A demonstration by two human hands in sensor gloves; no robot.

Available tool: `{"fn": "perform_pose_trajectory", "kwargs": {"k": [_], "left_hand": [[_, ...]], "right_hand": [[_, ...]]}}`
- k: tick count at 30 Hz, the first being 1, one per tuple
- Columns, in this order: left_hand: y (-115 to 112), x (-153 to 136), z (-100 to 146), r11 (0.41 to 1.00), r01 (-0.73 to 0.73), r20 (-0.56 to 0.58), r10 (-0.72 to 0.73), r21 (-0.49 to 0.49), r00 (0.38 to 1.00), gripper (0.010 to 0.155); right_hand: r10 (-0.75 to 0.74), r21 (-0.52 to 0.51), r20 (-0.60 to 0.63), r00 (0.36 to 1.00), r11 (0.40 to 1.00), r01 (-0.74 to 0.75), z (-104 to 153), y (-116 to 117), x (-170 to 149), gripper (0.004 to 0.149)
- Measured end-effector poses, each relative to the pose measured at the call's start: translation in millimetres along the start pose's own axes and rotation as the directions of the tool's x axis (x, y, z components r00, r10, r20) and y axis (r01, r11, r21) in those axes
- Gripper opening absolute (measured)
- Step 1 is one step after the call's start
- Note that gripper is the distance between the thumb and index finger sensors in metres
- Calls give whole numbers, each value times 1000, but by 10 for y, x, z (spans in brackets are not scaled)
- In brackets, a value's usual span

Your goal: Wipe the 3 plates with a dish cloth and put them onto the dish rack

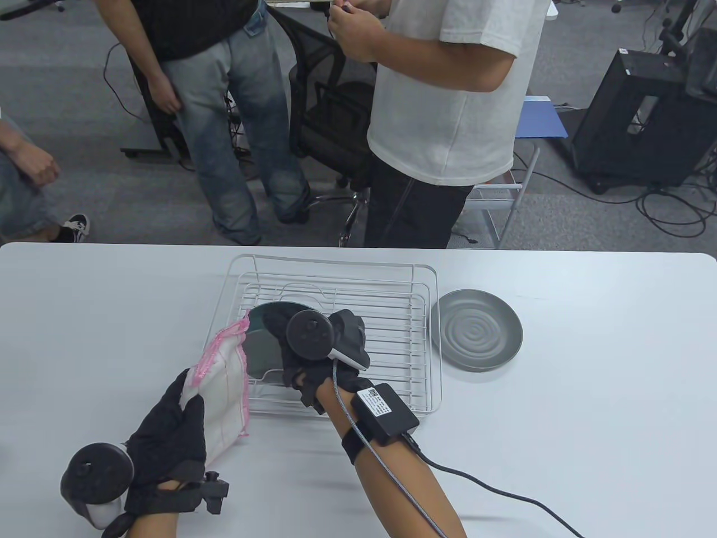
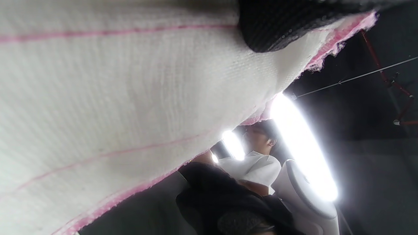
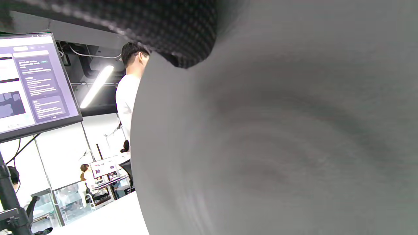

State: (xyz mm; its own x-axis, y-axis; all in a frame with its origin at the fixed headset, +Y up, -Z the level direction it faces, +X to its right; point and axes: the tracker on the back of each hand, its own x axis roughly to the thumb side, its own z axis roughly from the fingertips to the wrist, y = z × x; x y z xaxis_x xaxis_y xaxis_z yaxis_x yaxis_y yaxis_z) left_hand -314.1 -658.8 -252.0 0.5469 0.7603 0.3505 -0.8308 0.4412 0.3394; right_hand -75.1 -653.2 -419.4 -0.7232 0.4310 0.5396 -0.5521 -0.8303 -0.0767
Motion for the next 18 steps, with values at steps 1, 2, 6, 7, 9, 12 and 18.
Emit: {"fn": "perform_pose_trajectory", "kwargs": {"k": [1, 2, 6, 7, 9, 12, 18], "left_hand": [[-1, -2, -1, 1000, 0, -2, 0, 0, 1000, 49], [-2, -1, -2, 1000, 0, -3, 0, -1, 1000, 49], [-3, -2, -4, 1000, 3, -6, -3, -1, 1000, 49], [-5, -2, -4, 1000, 4, -5, -4, -2, 1000, 49], [-8, -2, -4, 1000, 5, -5, -5, -3, 1000, 49], [-6, -3, -4, 1000, 5, -4, -5, -2, 1000, 49], [-22, 13, 0, 1000, 5, 4, -5, -10, 1000, 49]], "right_hand": [[5, -11, 6, 1000, 1000, -5, 9, -20, 1, 47], [12, -27, 14, 1000, 1000, -11, 23, -55, -2, 47], [-16, -79, 16, 1000, 997, 17, 101, -229, -57, 47], [-32, -89, 7, 999, 995, 33, 126, -274, -84, 48], [-71, -109, -31, 997, 992, 67, 199, -408, -184, 48], [-110, -171, -103, 989, 981, 91, 323, -613, -368, 49], [-242, -338, -486, 840, 938, 74, 839, -1175, -1264, 52]]}}
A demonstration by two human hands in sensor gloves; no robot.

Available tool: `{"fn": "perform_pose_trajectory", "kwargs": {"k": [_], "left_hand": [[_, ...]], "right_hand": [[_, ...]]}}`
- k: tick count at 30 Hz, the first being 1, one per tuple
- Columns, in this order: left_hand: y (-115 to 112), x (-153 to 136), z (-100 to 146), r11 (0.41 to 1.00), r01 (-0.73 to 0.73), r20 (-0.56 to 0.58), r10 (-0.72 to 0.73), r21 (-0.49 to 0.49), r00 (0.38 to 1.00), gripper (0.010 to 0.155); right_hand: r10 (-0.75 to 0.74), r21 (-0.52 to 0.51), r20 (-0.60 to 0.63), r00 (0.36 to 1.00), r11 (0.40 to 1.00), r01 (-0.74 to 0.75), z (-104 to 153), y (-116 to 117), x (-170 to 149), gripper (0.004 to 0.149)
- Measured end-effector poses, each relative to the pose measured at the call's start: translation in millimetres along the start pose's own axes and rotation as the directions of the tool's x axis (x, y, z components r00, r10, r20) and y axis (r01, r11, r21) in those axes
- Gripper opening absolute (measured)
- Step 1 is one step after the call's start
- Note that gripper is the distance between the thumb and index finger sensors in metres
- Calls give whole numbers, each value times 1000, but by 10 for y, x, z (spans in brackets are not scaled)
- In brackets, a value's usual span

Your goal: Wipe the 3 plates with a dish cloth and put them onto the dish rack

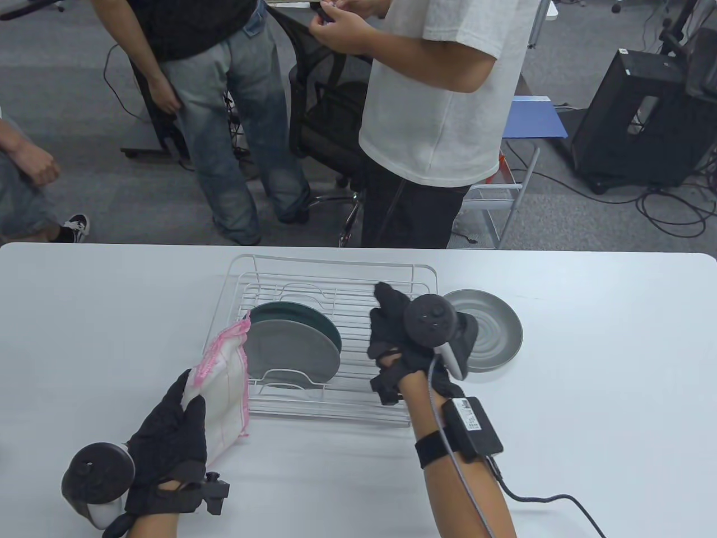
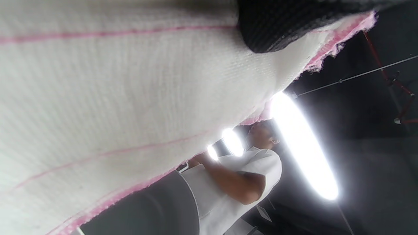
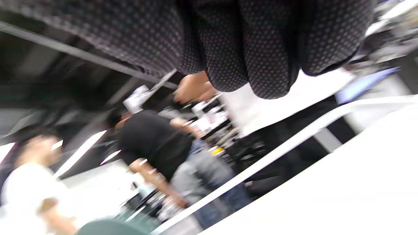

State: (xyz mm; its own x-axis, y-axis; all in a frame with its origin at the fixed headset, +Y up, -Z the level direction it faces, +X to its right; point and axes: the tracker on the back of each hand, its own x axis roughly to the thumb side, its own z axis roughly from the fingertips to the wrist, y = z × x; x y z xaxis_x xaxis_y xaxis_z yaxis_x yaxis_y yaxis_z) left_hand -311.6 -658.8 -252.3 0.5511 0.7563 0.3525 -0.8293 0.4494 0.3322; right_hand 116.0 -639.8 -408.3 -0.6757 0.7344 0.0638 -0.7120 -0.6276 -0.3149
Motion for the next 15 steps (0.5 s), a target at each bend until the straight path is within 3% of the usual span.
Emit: {"fn": "perform_pose_trajectory", "kwargs": {"k": [4, 9, 11, 15], "left_hand": [[-27, 32, 6, 1000, 13, 15, -13, -12, 1000, 49], [-50, 64, 15, 999, 35, 32, -35, -18, 999, 49], [-61, 72, 20, 999, 43, 35, -42, -22, 998, 49], [-90, 89, 27, 998, 61, 45, -59, -33, 997, 49]], "right_hand": [[-34, -72, -299, 954, 997, 13, -13, -365, -661, 56], [1, -113, -535, 845, 991, -73, 59, -549, -1245, 59], [24, -94, -610, 792, 990, -102, 87, -550, -1433, 60], [138, 40, -717, 683, 987, -157, 114, -438, -1717, 63]]}}
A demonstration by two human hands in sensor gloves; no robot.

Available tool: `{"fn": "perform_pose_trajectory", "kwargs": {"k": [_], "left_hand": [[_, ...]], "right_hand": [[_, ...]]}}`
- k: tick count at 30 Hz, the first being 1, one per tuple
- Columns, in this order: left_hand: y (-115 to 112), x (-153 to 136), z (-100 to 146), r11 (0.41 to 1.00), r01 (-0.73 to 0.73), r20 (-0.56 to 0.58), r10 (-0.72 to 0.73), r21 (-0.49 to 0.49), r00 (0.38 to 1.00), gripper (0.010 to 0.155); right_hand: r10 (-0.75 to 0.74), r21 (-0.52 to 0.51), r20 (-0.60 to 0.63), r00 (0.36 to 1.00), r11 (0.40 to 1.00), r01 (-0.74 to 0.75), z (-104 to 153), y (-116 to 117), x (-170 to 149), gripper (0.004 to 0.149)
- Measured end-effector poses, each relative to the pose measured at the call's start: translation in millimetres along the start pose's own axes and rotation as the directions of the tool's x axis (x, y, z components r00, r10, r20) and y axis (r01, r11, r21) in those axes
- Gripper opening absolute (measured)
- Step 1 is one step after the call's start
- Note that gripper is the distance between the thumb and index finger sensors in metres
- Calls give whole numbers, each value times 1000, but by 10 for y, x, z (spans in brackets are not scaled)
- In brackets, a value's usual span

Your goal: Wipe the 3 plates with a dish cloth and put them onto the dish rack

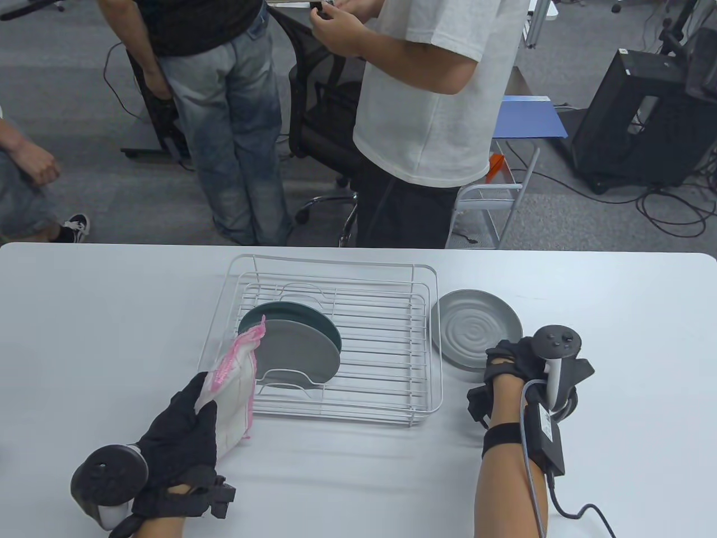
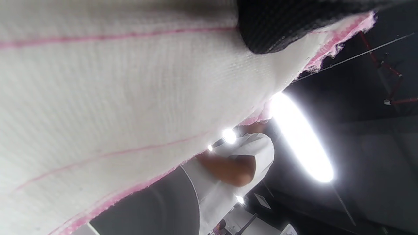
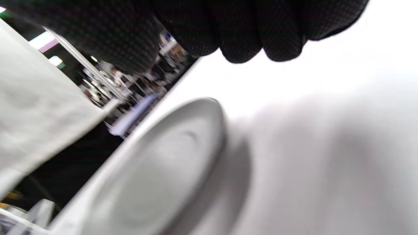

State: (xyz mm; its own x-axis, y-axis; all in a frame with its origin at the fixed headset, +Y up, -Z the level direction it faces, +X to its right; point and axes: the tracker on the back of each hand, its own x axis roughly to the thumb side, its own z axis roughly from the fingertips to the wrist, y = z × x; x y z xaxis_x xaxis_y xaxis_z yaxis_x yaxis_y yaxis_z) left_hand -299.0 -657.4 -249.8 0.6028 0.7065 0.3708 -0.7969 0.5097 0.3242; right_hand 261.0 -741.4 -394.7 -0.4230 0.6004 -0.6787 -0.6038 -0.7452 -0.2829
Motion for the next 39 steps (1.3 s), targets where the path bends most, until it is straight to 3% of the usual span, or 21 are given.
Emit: {"fn": "perform_pose_trajectory", "kwargs": {"k": [6, 12, 18, 20, 28, 32, 36, 39], "left_hand": [[-46, 47, 8, 999, 33, 21, -32, -18, 999, 49], [-76, 75, 15, 999, 39, 30, -38, -30, 999, 49], [-102, 71, 17, 997, 60, 31, -58, -41, 998, 49], [-104, 71, 16, 997, 63, 31, -62, -43, 998, 49], [-120, 65, 15, 997, 54, 27, -53, -53, 998, 49], [-131, 67, 16, 997, 39, 21, -37, -62, 999, 49], [-141, 69, 17, 997, 33, 23, -32, -69, 999, 49], [-144, 68, 19, 997, 29, 24, -27, -72, 999, 49]], "right_hand": [[99, 32, -120, 988, 995, -95, -219, 192, -78, 68], [226, 50, -122, 966, 974, -222, -379, 365, 35, 66], [201, 21, -194, 960, 979, -201, -472, 445, 56, 67], [201, 4, -212, 956, 979, -205, -488, 429, 52, 61], [-124, -117, -222, 967, 988, 100, -475, 300, -110, 48], [-300, -134, -170, 938, 951, 280, -405, 144, -192, 46], [-333, -170, -96, 938, 934, 314, -295, -53, -248, 46], [-446, -184, -4, 895, 880, 438, -152, -263, -260, 46]]}}
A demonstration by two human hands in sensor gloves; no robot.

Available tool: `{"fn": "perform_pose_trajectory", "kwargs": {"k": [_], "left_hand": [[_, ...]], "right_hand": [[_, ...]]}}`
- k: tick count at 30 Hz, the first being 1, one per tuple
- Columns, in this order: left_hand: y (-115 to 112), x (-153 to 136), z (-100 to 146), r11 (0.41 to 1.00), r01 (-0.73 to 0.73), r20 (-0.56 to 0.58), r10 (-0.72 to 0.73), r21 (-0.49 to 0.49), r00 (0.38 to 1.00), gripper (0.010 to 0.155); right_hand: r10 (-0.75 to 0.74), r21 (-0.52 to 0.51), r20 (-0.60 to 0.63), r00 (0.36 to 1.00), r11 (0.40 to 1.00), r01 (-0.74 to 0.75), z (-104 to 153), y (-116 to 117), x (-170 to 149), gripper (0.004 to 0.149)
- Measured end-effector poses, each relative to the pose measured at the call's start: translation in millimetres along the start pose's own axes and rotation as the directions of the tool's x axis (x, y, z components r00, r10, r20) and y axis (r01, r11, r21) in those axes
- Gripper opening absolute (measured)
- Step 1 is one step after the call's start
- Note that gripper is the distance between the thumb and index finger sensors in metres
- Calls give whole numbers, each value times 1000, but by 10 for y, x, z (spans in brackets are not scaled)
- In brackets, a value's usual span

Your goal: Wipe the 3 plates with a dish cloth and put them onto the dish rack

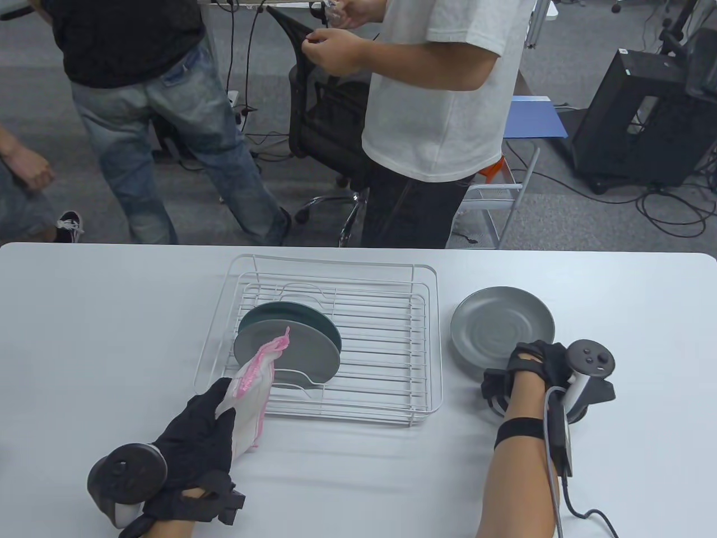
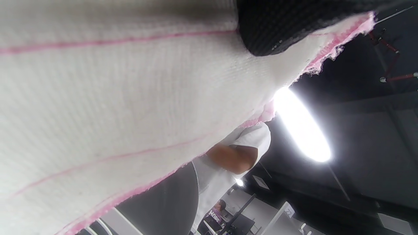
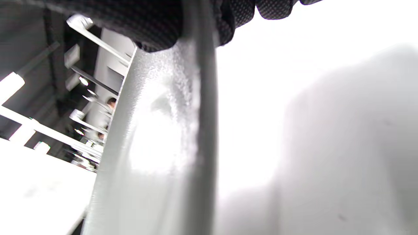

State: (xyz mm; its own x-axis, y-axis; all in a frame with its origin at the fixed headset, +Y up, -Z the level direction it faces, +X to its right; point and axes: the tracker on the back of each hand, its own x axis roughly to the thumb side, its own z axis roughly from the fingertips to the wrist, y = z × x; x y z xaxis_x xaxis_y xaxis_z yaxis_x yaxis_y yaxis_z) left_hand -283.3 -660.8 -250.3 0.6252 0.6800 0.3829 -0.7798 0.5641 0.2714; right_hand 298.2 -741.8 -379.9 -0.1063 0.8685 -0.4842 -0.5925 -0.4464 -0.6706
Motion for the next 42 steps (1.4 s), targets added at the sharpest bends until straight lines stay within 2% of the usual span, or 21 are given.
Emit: {"fn": "perform_pose_trajectory", "kwargs": {"k": [5, 7, 10, 15, 19, 22, 28, 29, 31, 32, 33, 38, 42], "left_hand": [[6, -1, 2, 1000, 8, 5, -8, 8, 1000, 49], [3, -3, 4, 1000, 11, 5, -11, 9, 1000, 49], [-5, -2, 7, 1000, 19, 5, -19, 8, 1000, 49], [-27, 23, 16, 999, 39, 20, -39, 3, 999, 49], [-60, 60, 29, 998, 70, 41, -70, -4, 997, 49], [-90, 92, 37, 994, 108, 61, -107, -8, 992, 49], [-180, 222, 69, 980, 196, 129, -191, -28, 973, 49], [-217, 260, 80, 974, 222, 153, -213, -40, 965, 50], [-299, 327, 104, 962, 266, 190, -250, -64, 950, 50], [-364, 367, 118, 952, 294, 213, -270, -88, 939, 50], [-441, 407, 135, 938, 326, 241, -291, -121, 926, 50], [-767, 532, 198, 831, 501, 349, -407, -242, 844, 51], [-916, 554, 212, 762, 568, 385, -445, -312, 808, 53]], "right_hand": [[-186, 65, 132, 974, 982, 179, 287, -350, 222, 44], [-274, 140, 155, 949, 957, 253, 464, -434, 294, 44], [-412, 299, 151, 899, 885, 356, 818, -461, 351, 43], [-463, 531, 135, 876, 780, 331, 1425, -299, 303, 42], [-429, 703, 90, 899, 667, 248, 1914, 3, 142, 41], [-382, 758, 72, 921, 621, 198, 2161, 209, -6, 41], [-359, 806, -43, 932, 539, 245, 2311, 502, -320, 42], [-371, 818, -42, 928, 520, 245, 2317, 514, -335, 44], [-383, 813, -9, 924, 535, 229, 2309, 527, -350, 46], [-386, 835, 9, 922, 510, 205, 2305, 545, -365, 47], [-391, 859, -2, 920, 471, 202, 2314, 560, -391, 48], [-459, 892, -41, 887, 384, 240, 2383, 592, -399, 55], [-512, 907, -36, 858, 344, 243, 2443, 591, -370, 56]]}}
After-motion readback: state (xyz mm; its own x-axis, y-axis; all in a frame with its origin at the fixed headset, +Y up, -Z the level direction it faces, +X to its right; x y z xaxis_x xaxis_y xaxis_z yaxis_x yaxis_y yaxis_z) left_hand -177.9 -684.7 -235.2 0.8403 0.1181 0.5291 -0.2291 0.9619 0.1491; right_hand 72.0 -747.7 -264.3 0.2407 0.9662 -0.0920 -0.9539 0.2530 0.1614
